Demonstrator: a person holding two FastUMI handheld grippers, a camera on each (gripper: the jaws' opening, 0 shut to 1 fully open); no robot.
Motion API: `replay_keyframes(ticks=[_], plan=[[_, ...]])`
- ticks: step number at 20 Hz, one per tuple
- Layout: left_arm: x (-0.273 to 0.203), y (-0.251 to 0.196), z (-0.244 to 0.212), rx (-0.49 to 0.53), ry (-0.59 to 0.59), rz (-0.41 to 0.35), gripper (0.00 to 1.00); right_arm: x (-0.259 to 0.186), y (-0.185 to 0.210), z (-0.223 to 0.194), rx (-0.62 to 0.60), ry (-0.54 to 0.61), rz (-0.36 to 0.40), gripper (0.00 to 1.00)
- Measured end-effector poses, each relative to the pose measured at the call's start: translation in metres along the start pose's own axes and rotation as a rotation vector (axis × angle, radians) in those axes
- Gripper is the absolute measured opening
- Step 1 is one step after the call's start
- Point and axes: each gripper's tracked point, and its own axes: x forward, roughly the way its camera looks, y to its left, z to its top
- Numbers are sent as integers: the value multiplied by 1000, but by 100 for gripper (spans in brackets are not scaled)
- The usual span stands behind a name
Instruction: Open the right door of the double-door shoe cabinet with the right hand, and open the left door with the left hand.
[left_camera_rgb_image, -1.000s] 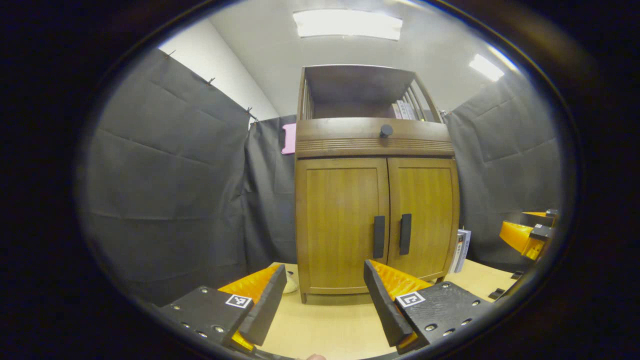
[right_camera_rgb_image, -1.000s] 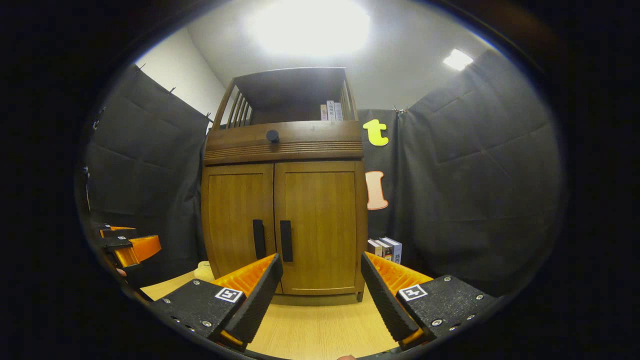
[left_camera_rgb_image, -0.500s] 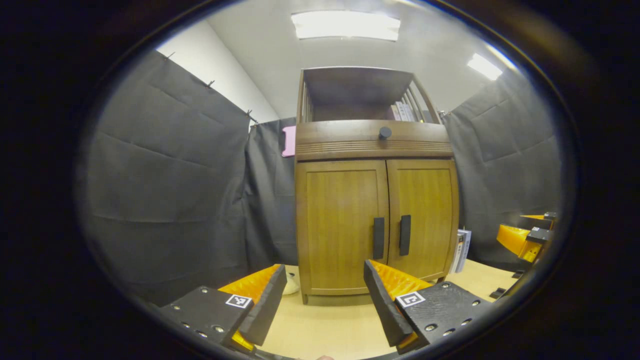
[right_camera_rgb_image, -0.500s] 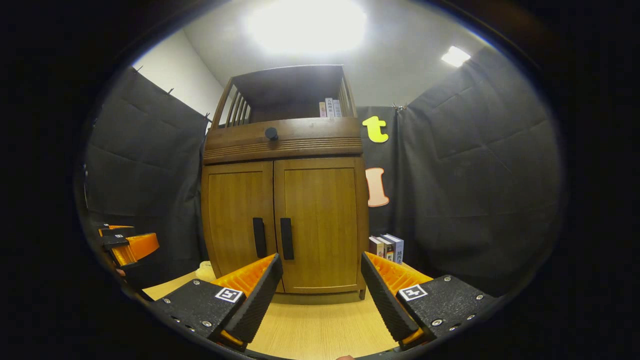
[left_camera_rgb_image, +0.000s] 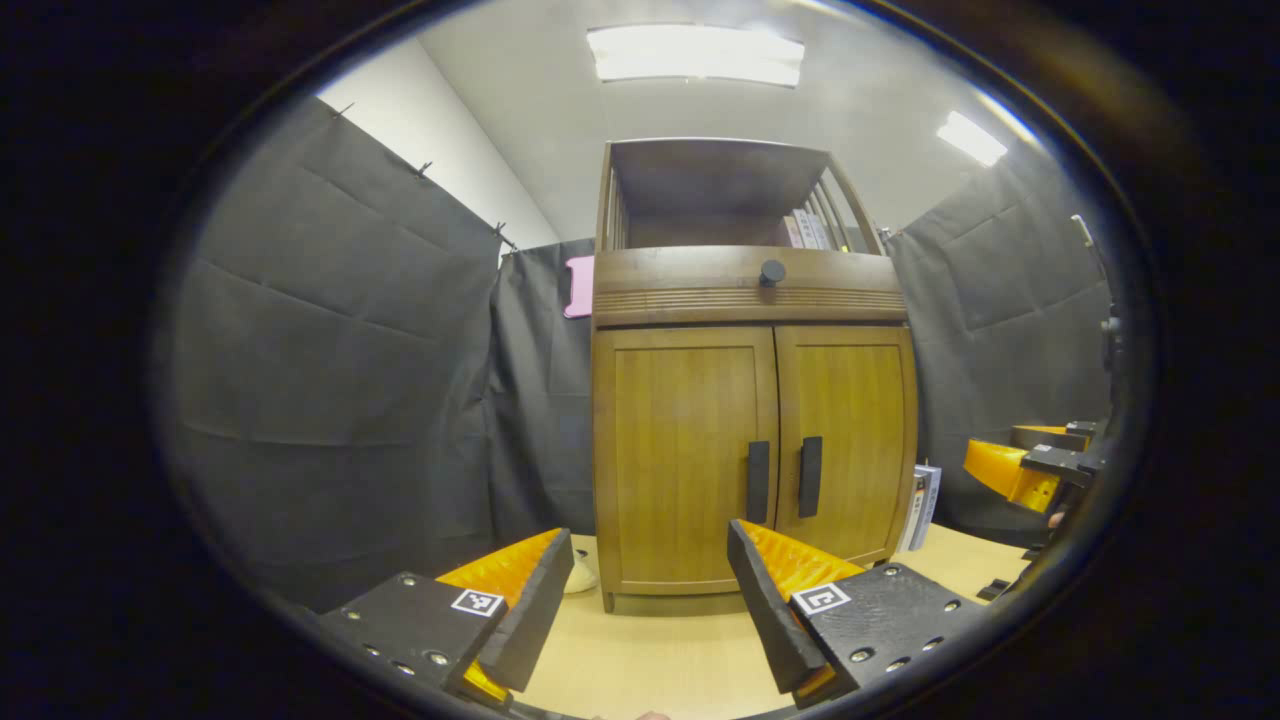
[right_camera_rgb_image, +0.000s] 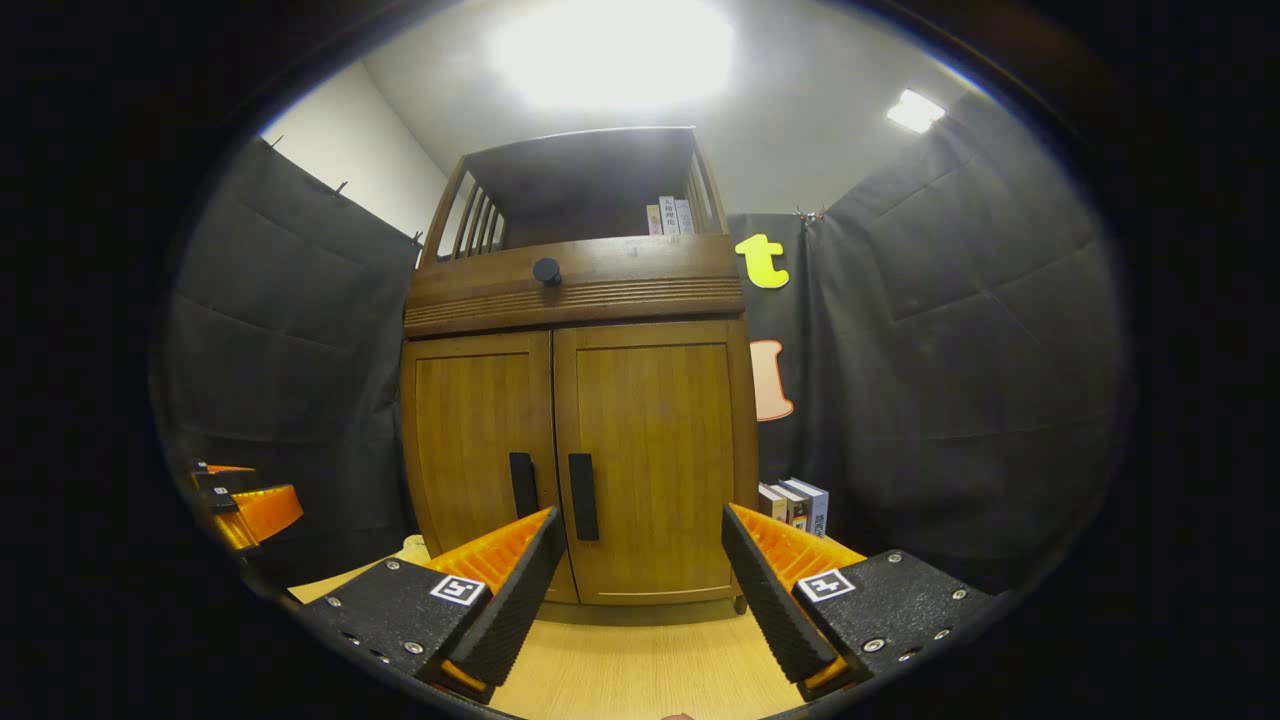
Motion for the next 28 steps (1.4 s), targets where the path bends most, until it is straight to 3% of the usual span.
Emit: replay_keyframes(ticks=[7,11,13,16,17,23,24,28], plan=[[-7,18,-6,-3,-9,40,94,11,-3,-8,29,-16,37,97],[-16,34,-5,11,-17,76,82,14,-5,-13,45,-17,57,97],[-14,45,-2,18,-22,95,83,15,-3,-13,38,-17,62,97],[-15,56,0,21,-24,118,94,16,-2,-13,33,-15,67,97],[-14,57,0,23,-23,122,88,15,-3,-13,30,-10,68,97],[-17,62,-6,27,-16,151,88,43,14,-27,10,19,89,96],[-16,64,-7,26,-12,155,94,49,18,-28,10,24,93,96],[-18,72,-11,30,-4,176,94,82,30,-45,-9,44,100,95]])
